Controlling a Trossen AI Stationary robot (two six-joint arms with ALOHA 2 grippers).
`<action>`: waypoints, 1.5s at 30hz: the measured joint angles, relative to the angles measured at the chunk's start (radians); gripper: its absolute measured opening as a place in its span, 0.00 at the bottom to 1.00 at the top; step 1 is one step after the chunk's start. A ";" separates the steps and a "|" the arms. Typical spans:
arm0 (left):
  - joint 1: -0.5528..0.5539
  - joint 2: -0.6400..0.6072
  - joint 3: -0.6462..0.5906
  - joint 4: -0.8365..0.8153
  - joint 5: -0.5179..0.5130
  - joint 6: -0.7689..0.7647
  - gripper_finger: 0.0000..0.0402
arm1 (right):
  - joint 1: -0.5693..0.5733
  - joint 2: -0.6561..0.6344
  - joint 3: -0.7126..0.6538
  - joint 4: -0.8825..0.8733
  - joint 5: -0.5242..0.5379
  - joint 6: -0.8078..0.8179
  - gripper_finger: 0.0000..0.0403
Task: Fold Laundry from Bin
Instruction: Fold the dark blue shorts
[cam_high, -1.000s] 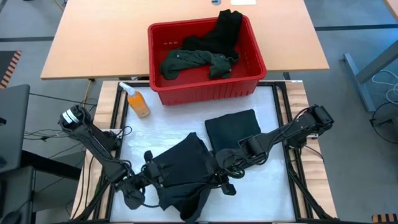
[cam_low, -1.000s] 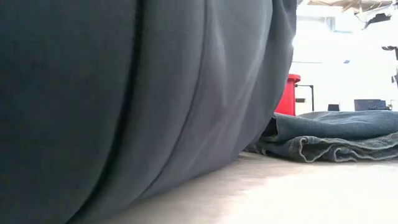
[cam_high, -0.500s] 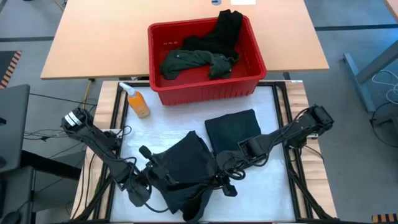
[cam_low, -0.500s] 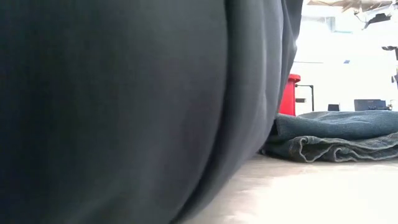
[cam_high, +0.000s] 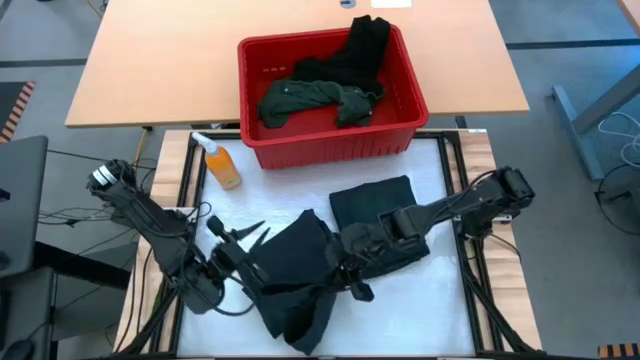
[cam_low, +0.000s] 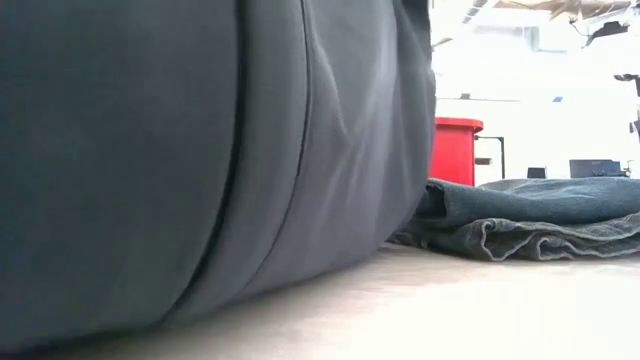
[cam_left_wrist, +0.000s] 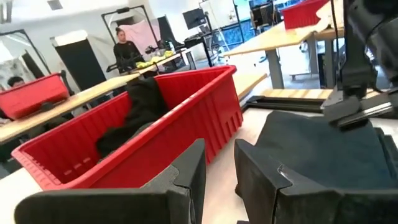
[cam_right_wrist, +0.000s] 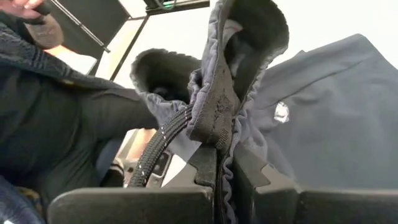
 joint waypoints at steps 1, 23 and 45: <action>-0.001 -0.013 0.000 -0.026 0.000 -0.021 0.19 | -0.018 0.000 0.000 0.007 -0.003 -0.012 0.10; -0.001 -0.056 0.000 -0.371 0.013 -0.387 0.19 | -0.402 0.315 0.013 0.105 -0.008 -0.011 0.31; 0.012 -0.055 -0.041 -0.483 0.252 -0.570 0.19 | -0.428 0.181 0.309 -0.614 0.339 -0.143 0.56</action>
